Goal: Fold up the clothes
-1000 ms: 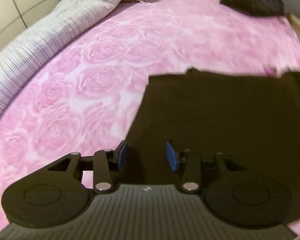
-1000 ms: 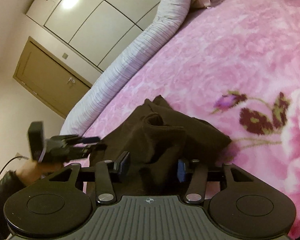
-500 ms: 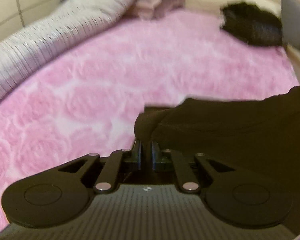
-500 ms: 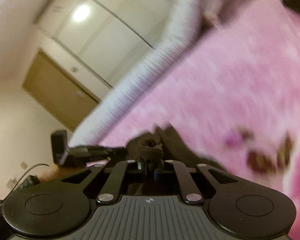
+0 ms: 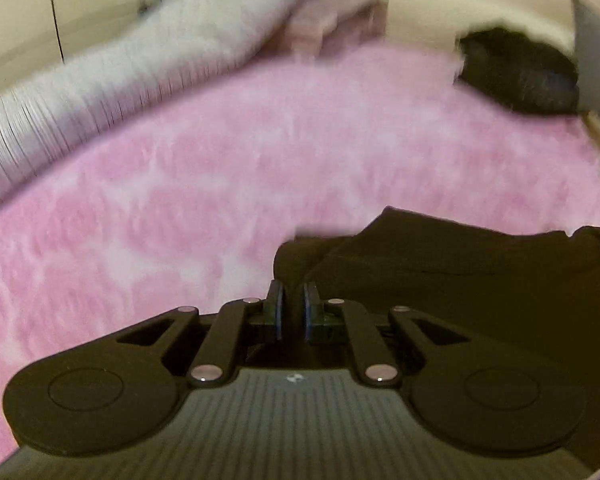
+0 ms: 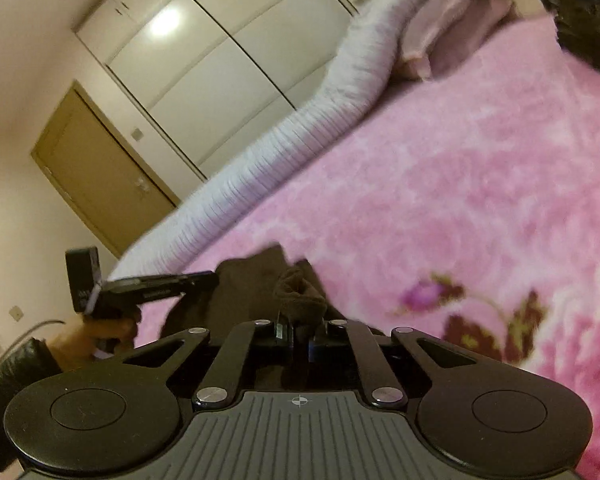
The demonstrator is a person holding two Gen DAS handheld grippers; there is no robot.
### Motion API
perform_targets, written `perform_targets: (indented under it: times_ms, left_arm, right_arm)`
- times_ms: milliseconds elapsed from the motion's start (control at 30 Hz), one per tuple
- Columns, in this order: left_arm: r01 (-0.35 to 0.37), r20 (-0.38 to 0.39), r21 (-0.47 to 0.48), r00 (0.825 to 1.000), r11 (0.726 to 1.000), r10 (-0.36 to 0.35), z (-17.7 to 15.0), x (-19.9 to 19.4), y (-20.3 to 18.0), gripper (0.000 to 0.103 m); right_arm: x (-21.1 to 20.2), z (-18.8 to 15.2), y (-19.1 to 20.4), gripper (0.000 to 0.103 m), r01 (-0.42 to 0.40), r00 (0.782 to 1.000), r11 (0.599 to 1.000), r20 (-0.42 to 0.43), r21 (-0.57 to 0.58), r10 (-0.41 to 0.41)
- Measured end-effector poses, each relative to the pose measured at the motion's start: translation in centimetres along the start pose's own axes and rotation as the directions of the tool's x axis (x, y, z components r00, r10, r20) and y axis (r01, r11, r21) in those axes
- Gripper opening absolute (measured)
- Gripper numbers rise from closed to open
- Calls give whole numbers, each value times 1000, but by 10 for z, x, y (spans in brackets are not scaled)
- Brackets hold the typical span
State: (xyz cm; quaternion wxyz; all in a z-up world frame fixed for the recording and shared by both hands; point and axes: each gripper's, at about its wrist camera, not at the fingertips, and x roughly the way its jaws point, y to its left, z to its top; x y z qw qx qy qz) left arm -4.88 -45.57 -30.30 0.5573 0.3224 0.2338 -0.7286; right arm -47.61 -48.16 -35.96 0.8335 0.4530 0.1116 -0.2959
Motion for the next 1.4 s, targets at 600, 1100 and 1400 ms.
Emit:
perform_targets:
  times_ms: [600,1100,1400]
  left_arm:
    - [-103,37,-118,993,988,108,-40,-106,10,21]
    - [-147,-10,42,989,988,147,-85,-125,-51,31]
    - [-299,46,399,951,867,307,-134,-155,-81,56]
  right_arm:
    - [-41,-3,5,21,71,995,997,67,43,-74]
    - [-42,-32,85,28,52,994,961,-74,-273,-75]
    - [-21,-119,189,53,-108,950,598,-260,-795,-174]
